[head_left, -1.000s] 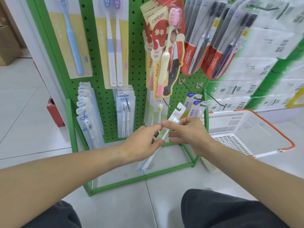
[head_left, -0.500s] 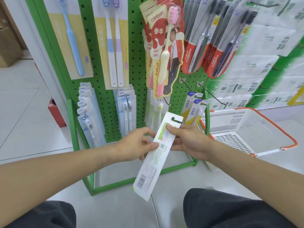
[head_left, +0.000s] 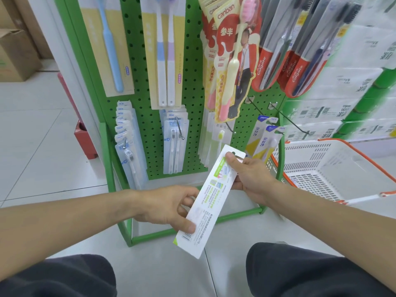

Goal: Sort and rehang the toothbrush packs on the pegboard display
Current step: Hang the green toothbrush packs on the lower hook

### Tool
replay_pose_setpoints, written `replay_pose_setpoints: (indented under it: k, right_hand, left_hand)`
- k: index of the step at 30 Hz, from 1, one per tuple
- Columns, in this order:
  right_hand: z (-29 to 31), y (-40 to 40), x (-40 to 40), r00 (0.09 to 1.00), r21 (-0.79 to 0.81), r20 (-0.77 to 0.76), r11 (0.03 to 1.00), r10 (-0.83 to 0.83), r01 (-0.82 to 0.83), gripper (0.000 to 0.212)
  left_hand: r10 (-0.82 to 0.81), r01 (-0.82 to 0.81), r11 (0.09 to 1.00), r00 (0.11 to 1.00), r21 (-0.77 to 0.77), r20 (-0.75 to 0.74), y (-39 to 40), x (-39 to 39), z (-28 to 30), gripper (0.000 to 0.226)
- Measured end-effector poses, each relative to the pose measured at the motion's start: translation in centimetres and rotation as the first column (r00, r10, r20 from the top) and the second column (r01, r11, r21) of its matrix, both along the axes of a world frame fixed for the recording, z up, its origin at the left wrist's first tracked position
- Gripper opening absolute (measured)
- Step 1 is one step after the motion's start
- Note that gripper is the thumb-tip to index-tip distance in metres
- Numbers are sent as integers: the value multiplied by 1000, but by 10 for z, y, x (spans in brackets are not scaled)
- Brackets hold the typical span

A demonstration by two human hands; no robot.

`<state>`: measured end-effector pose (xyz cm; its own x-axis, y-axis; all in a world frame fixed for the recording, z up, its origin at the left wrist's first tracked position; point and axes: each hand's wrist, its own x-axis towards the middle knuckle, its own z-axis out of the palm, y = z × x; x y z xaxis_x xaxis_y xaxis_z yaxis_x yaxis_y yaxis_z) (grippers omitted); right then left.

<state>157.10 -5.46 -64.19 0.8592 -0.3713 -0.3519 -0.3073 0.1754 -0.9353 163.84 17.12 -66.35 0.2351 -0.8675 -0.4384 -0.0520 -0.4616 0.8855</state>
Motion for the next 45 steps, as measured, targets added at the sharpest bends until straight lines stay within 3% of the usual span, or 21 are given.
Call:
replay_pose_setpoints:
  k: [4,11,17,20,23,27,30,33,35,38,41,45]
  right_hand:
    - [0,-1,2,998,69,27,996,48,-50,30]
    - [5,0,1,988,43,42,987,151,-153,39]
    - [4,-5,1,983,116,67,977,171,-178,18]
    - [3,-9,1,987,135,35,978,155,-159,17]
    - [3,-11,0,982,52,-44,982,185,-183,25]
    - [5,-12,-1,980,30,-96,985,172,-170,16]
    - [4,-12,-1,981,27,-155,993,115,-112,14]
    - [2,-14,-1,979,36,-187,997,79,-73,10]
    - [-1,-15,1,981,92,-188,995,53,-37,11]
    - [-2,-14,2,984,205,-175,979,31,6,16]
    - [2,-15,0,980,185,-174,981,97,-64,46]
    - [5,-18,-4,957,-26,-202,976,208,-217,42]
  left_hand:
    - [-5,5,1000,1000,13,-14,6,2,-1,70]
    - [76,-76,997,997,26,1,2,-2,5,57]
    - [96,-95,995,995,11,-8,1,-1,3,47]
    - [85,-85,996,996,17,3,1,-1,1,37]
    - [79,-80,995,997,51,28,1,0,-1,31]
    - [110,-129,983,984,134,143,-1,2,-9,20]
    - [163,-210,969,940,130,300,-3,2,-12,29]
    - [-4,-76,985,889,155,459,-2,0,-10,59]
    - [-145,0,971,791,237,595,-2,0,-9,73]
    - [-186,22,969,720,246,669,-3,1,-11,44]
    - [-172,18,972,735,234,656,-4,4,-12,16]
    - [-33,-57,984,877,171,480,0,10,-13,25]
